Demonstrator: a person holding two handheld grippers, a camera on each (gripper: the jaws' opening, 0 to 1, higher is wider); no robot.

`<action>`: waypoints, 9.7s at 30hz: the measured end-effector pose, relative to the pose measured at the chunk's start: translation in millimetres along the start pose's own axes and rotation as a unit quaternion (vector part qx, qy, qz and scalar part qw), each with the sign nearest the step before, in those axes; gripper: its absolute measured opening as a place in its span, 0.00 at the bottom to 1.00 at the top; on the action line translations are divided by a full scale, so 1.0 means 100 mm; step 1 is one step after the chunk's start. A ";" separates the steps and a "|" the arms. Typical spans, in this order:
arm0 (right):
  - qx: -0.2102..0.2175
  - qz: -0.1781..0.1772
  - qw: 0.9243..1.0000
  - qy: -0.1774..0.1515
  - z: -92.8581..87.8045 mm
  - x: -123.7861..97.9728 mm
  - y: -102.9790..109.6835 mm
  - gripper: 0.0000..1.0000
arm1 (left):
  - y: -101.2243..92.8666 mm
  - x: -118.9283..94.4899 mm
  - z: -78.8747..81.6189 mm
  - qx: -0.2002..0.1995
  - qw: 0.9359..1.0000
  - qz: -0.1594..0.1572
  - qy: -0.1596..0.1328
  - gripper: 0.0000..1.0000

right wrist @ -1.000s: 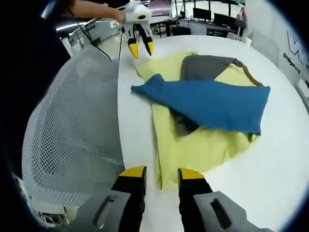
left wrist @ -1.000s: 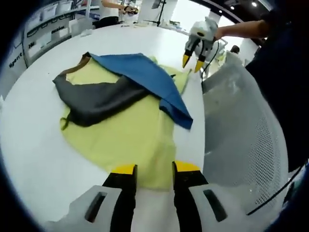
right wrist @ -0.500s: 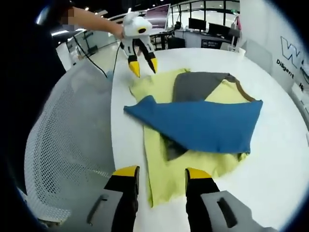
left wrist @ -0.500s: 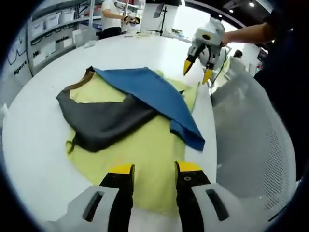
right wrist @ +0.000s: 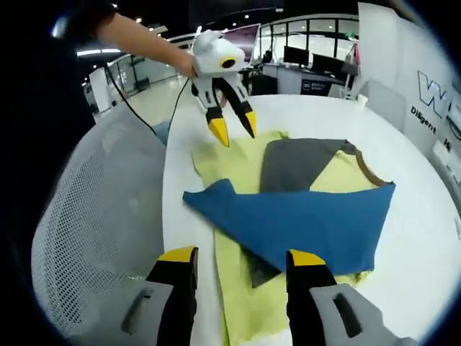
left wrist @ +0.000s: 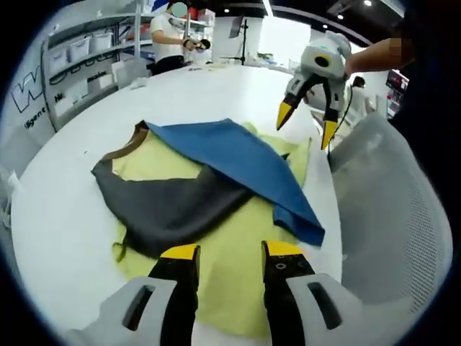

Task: Fold the garment on the visible template until the final outline fits inside the template.

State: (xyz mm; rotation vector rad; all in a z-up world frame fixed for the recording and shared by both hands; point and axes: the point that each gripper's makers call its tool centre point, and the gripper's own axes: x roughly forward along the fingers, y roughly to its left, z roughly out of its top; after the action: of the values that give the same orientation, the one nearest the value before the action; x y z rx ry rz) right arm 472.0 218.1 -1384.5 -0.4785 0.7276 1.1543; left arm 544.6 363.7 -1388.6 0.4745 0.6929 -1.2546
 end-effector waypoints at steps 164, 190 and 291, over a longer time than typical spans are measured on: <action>0.175 -0.472 0.858 -0.100 -0.58 -2.95 -2.78 0.00 | 0.51 -0.50 -0.52 -0.099 0.984 0.144 -0.020 0.91; 0.221 -0.467 0.855 -0.050 -1.37 -2.75 -2.73 0.00 | 0.49 -0.51 -0.61 -0.101 0.985 0.140 0.004 0.90; 0.358 -0.420 0.834 -0.006 -2.44 -1.59 -3.07 0.08 | 0.45 -0.58 -0.52 -0.080 0.984 0.153 0.038 0.91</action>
State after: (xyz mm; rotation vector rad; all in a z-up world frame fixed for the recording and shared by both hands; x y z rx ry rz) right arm 659.3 -156.5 -1442.2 -0.1046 0.7590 0.0148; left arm 567.9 450.5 -1387.1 0.4775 0.7491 -0.8885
